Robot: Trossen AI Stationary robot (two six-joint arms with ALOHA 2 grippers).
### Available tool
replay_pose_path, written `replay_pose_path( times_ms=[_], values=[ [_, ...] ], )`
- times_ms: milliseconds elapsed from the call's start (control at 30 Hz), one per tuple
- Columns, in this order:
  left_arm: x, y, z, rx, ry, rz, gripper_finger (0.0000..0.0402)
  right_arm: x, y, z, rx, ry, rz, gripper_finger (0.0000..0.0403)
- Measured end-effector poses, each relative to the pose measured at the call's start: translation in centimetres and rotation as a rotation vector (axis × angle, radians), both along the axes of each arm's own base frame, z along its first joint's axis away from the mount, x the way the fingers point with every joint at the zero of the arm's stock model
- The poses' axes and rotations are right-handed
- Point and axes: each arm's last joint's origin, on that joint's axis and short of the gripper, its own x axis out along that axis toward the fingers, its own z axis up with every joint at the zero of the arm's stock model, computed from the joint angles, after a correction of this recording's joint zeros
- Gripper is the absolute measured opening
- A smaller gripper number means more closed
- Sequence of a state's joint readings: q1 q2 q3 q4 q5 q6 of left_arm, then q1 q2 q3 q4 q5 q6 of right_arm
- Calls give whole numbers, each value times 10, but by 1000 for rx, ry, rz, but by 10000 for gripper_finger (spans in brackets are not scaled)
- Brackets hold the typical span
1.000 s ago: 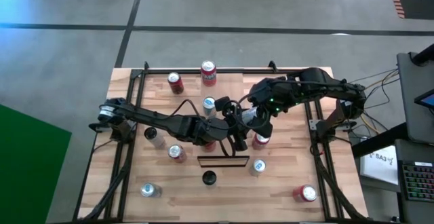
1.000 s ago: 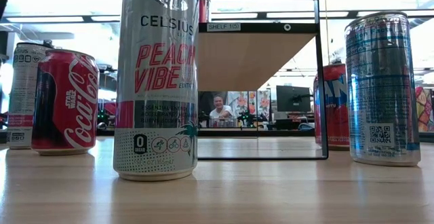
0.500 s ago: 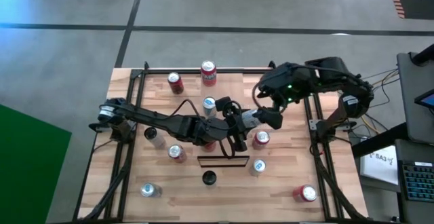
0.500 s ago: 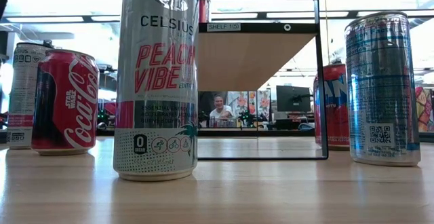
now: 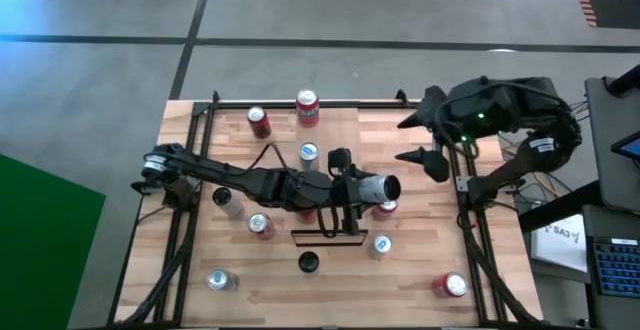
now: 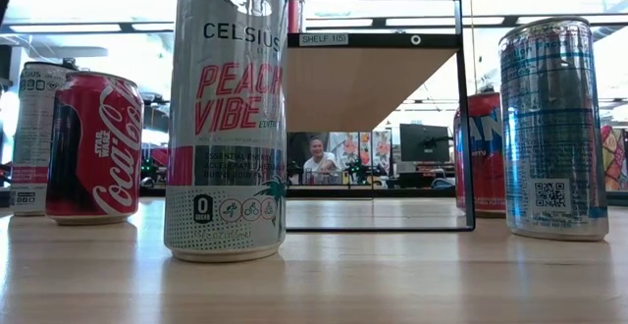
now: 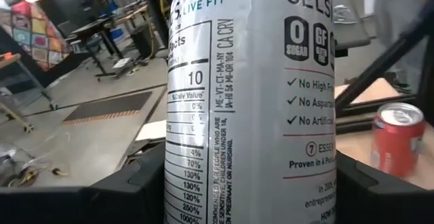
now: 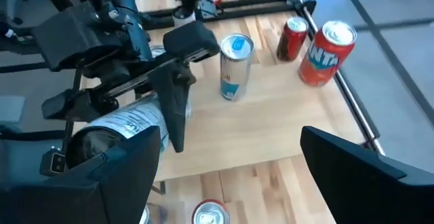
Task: Place canned beverage on shelf
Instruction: Put the white and pink soda can on the top right shelf
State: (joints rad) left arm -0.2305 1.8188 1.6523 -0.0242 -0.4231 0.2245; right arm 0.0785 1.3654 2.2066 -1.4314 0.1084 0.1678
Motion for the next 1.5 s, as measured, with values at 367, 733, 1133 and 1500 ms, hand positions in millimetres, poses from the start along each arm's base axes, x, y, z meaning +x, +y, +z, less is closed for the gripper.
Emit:
replay_pose_path(
  times_ms=[367,733,1133,1500],
  values=[
    [-25,2,5,-45,-170,-145,233,-15,4,-30,-13,-126,49,342],
    [-80,15,7,-89,-375,-364,233,0,9,-63,-114,-343,247,343],
    [-111,37,15,-130,-431,-465,233,34,17,-84,-326,-734,444,343],
    [-110,45,13,-137,-415,-440,233,71,19,-86,-359,-862,359,344]
  ],
)
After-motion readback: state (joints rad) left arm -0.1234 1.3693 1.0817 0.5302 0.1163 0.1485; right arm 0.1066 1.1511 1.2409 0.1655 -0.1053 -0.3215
